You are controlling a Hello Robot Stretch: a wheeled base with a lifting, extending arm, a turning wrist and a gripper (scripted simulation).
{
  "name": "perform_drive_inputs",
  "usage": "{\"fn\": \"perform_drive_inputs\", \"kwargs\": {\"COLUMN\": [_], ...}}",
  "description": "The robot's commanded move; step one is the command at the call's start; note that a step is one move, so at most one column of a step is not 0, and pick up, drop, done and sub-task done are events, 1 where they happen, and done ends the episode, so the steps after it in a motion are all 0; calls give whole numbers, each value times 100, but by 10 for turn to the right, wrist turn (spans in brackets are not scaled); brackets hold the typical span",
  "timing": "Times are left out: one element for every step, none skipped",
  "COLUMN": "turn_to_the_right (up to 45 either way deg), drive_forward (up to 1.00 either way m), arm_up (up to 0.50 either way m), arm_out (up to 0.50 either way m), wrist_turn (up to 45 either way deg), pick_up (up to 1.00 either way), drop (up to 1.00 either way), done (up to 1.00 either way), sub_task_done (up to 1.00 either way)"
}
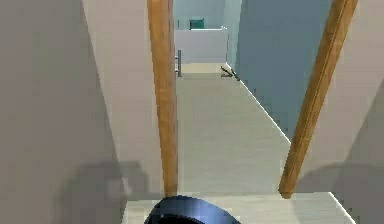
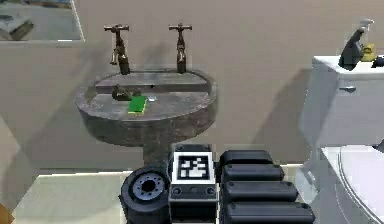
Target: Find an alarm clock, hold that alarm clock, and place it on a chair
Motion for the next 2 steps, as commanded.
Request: {"fn": "perform_drive_inputs", "kwargs": {"turn_to_the_right": [0,30], "drive_forward": [100,0], "arm_up": [0,0], "arm_out": [0,0], "wrist_turn": [0,0], "pick_up": [0,0], "drop": [0,0], "done": [0,0], "sub_task_done": [0,0]}}
